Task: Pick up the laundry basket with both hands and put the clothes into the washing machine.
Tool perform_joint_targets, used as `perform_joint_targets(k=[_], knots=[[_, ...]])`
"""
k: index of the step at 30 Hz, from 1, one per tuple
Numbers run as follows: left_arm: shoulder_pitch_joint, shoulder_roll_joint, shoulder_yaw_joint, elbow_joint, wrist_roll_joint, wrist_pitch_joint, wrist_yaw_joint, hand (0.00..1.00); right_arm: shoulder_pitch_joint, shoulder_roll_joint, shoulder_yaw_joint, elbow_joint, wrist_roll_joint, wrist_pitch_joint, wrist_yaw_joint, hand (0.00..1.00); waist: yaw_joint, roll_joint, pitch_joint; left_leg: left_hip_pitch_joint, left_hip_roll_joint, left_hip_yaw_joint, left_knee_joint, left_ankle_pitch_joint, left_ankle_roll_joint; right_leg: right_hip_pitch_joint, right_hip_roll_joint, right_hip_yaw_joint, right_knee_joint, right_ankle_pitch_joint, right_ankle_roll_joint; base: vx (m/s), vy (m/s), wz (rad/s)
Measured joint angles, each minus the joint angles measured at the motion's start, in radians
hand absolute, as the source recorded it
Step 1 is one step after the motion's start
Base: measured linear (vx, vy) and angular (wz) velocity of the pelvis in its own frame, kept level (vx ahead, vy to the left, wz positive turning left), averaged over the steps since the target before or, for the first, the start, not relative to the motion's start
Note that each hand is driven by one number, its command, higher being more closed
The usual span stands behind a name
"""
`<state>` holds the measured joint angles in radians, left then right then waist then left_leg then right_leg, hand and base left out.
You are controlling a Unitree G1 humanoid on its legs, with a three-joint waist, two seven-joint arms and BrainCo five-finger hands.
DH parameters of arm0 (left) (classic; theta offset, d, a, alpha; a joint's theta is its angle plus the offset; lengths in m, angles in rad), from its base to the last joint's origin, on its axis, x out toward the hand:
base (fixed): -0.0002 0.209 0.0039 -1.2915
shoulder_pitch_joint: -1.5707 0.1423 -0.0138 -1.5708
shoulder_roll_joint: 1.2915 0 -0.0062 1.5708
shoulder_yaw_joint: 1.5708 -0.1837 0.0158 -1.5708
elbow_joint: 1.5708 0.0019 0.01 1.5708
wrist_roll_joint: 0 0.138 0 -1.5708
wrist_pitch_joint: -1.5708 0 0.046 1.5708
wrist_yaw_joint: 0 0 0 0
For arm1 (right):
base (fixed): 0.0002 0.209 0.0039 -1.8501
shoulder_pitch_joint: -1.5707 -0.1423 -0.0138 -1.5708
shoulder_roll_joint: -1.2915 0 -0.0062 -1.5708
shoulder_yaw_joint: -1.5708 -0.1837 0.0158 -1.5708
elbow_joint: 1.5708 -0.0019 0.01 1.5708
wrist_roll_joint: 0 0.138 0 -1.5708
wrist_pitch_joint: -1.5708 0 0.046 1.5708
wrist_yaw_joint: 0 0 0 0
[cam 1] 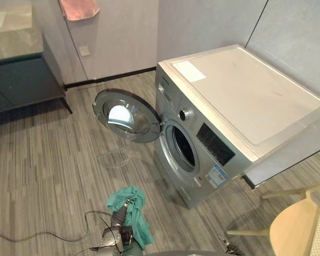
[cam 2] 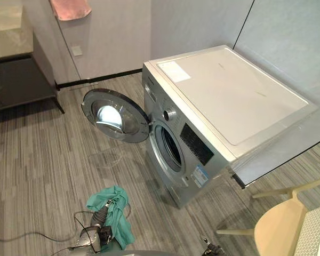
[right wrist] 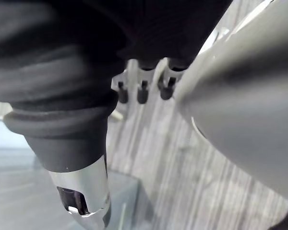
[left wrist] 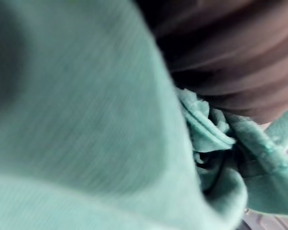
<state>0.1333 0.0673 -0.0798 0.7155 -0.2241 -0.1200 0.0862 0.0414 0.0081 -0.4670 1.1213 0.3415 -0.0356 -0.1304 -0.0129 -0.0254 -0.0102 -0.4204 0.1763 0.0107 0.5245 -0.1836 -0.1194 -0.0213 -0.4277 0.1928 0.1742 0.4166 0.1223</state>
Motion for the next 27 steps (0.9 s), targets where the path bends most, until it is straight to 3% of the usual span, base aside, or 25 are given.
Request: perform_joint_targets(k=[1, 2, 3, 4, 5, 6, 8, 10, 11, 12, 13, 16, 17, 19, 21, 22, 23, 25, 26, 27], knots=[[0.0, 0.004, -0.011, -0.001, 0.0, -0.003, -0.001, 1.0, 0.001, 0.011, 0.021, -0.019, -0.002, 0.0, 0.0, 0.0, -0.009, 0.017, 0.008, 0.031, -0.01, 0.024, -0.034, 0.008, 0.03, -0.045, 0.012, -0.001, 0.086, -0.048, -0.022, 0.12, 0.382, -0.34], [-0.001, 0.004, -0.012, -0.001, 0.0, -0.003, 0.0, 1.0, 0.005, 0.012, 0.029, -0.036, -0.001, 0.002, 0.002, 0.0, -0.017, 0.015, 0.006, 0.052, -0.022, 0.033, -0.056, 0.015, 0.043, -0.067, 0.023, -0.006, 0.144, -0.112, -0.043, 0.12, 0.293, -0.3], [-0.001, 0.004, -0.021, -0.006, 0.0, -0.003, 0.002, 1.0, 0.013, 0.016, 0.062, -0.062, -0.001, 0.003, 0.002, 0.0, -0.021, 0.017, 0.007, 0.099, -0.035, 0.062, -0.098, 0.025, 0.061, -0.103, 0.072, -0.054, 0.247, -0.218, -0.116, 0.08, 0.259, -0.27], [0.001, 0.003, -0.026, -0.01, 0.0, -0.004, 0.002, 1.0, 0.017, 0.018, 0.075, -0.078, -0.001, 0.003, 0.001, 0.0, -0.02, 0.018, 0.008, 0.12, -0.039, 0.074, -0.116, 0.029, 0.067, -0.114, 0.085, -0.069, 0.285, -0.254, -0.149, 0.06, 0.275, -0.35], [0.003, -0.003, -0.031, -0.01, 0.0, -0.005, 0.002, 1.0, 0.031, 0.024, 0.097, -0.121, -0.001, 0.001, 0.002, 0.0, -0.026, 0.025, 0.015, 0.162, -0.04, 0.088, -0.15, 0.034, 0.078, -0.127, 0.13, -0.073, 0.349, -0.353, -0.136, -0.01, 0.209, -0.44], [0.005, -0.007, -0.031, -0.01, 0.0, -0.005, 0.002, 1.0, 0.042, 0.035, 0.11, -0.152, 0.0, -0.001, 0.002, 0.0, -0.021, 0.023, 0.017, 0.208, -0.036, 0.105, -0.192, 0.034, 0.089, -0.146, 0.204, -0.056, 0.412, -0.472, -0.087, -0.03, 0.126, -0.5], [0.005, -0.007, -0.029, -0.01, 0.0, -0.004, 0.002, 1.0, 0.044, 0.055, 0.124, -0.182, 0.002, -0.008, 0.003, 0.0, -0.018, 0.017, 0.02, 0.256, -0.02, 0.145, -0.24, 0.038, 0.093, -0.188, 0.294, -0.061, 0.47, -0.579, -0.057, -0.04, 0.01, -0.67], [-0.005, -0.022, -0.023, -0.009, 0.0, -0.003, 0.002, 1.0, 0.034, 0.067, 0.152, -0.204, 0.004, -0.019, 0.006, 0.0, -0.022, -0.004, 0.031, 0.309, -0.017, 0.208, -0.31, 0.035, 0.088, -0.234, 0.42, -0.124, 0.397, -0.665, -0.021, -0.01, -0.146, -0.69], [-0.008, -0.031, -0.017, -0.007, 0.001, -0.002, 0.001, 1.0, 0.035, 0.067, 0.156, -0.204, 0.004, -0.025, 0.005, 0.0, -0.026, -0.016, 0.03, 0.31, -0.027, 0.22, -0.321, 0.037, 0.083, -0.224, 0.437, -0.134, 0.326, -0.662, -0.027, 0.02, -0.163, -0.18], [-0.028, -0.051, -0.005, 0.013, 0.002, 0.0, 0.001, 1.0, 0.038, 0.065, 0.161, -0.201, 0.01, -0.031, 0.002, 0.0, -0.035, -0.046, 0.027, 0.317, -0.056, 0.222, -0.345, 0.057, 0.058, -0.204, 0.44, -0.141, 0.228, -0.643, -0.139, 0.11, -0.112, 0.18], [-0.044, -0.095, -0.002, 0.035, 0.002, 0.007, 0.001, 1.0, 0.045, 0.05, 0.142, -0.201, 0.014, -0.035, -0.002, 0.0, -0.036, -0.027, 0.03, 0.323, -0.052, 0.212, -0.364, 0.078, 0.038, -0.195, 0.445, -0.165, 0.192, -0.635, -0.14, 0.16, -0.084, 0.27], [-0.051, -0.12, -0.018, 0.034, 0.009, 0.015, -0.003, 1.0, 0.047, 0.057, 0.133, -0.205, 0.025, -0.04, -0.002, 0.0, -0.057, 0.01, 0.053, 0.345, 0.001, 0.213, -0.325, 0.079, 0.031, -0.131, 0.463, -0.215, 0.166, -0.616, -0.154, 0.16, -0.095, 0.33], [-0.053, -0.123, -0.033, 0.027, 0.011, 0.017, -0.001, 1.0, 0.045, 0.055, 0.129, -0.206, 0.038, -0.043, -0.002, 0.0, -0.054, 0.014, 0.056, 0.344, 0.026, 0.213, -0.236, 0.054, 0.014, -0.092, 0.472, -0.226, 0.159, -0.617, -0.154, 0.21, -0.099, 0.21], [-0.061, -0.122, -0.036, -0.007, 0.011, 0.017, -0.001, 1.0, 0.043, 0.054, 0.129, -0.211, 0.043, -0.044, -0.003, 0.0, -0.048, 0.012, 0.061, 0.276, 0.043, 0.198, -0.016, 0.041, 0.014, -0.043, 0.469, -0.235, 0.153, -0.635, -0.159, 0.16, -0.051, 0.15], [-0.068, -0.129, -0.047, -0.065, 0.011, 0.015, -0.02, 1.0, 0.042, 0.049, 0.13, -0.224, 0.043, -0.044, -0.002, 0.0, -0.043, 0.038, 0.077, 0.174, 0.06, 0.107, 0.255, 0.087, -0.003, 0.007, 0.473, -0.242, 0.154, -0.686, -0.166, 0.08, 0.032, 0.1], [-0.063, -0.129, -0.045, -0.089, 0.011, 0.014, -0.02, 1.0, 0.048, 0.047, 0.135, -0.225, 0.043, -0.042, -0.002, 0.0, -0.023, 0.045, 0.081, 0.131, 0.068, 0.082, 0.37, 0.168, -0.013, 0.039, 0.472, -0.218, 0.15, -0.7, -0.172, 0.08, 0.118, -0.22], [-0.06, -0.129, -0.043, -0.094, 0.01, 0.013, -0.019, 1.0, 0.05, 0.055, 0.143, -0.226, 0.043, -0.04, -0.004, 0.0, -0.012, 0.04, 0.086, 0.103, 0.069, 0.082, 0.423, 0.17, -0.007, 0.052, 0.463, -0.209, 0.146, -0.707, -0.177, 0.12, 0.131, -0.5], [-0.053, -0.129, -0.025, -0.107, -0.001, 0.012, -0.014, 1.0, 0.038, 0.05, 0.158, -0.226, 0.043, -0.035, -0.01, 0.0, -0.001, 0.049, 0.086, 0.053, 0.072, 0.072, 0.454, 0.119, 0.059, 0.065, 0.44, -0.156, 0.142, -0.721, -0.166, 0.17, 0.161, -0.67], [-0.041, -0.124, -0.024, -0.119, -0.001, 0.011, -0.009, 1.0, 0.028, 0.05, 0.175, -0.226, 0.043, -0.033, -0.022, 0.0, 0.001, 0.045, 0.084, 0.039, 0.08, 0.057, 0.391, 0.098, 0.081, 0.066, 0.426, -0.116, 0.138, -0.724, -0.155, 0.32, 0.268, -0.98], [-0.029, -0.12, -0.025, -0.12, -0.002, 0.005, -0.005, 1.0, 0.018, 0.049, 0.192, -0.223, 0.042, -0.033, -0.024, 0.0, 0.003, 0.041, 0.081, 0.039, 0.086, 0.009, 0.279, 0.081, 0.081, 0.054, 0.411, -0.076, 0.138, -0.723, -0.134, 0.37, 0.331, -1.04]])
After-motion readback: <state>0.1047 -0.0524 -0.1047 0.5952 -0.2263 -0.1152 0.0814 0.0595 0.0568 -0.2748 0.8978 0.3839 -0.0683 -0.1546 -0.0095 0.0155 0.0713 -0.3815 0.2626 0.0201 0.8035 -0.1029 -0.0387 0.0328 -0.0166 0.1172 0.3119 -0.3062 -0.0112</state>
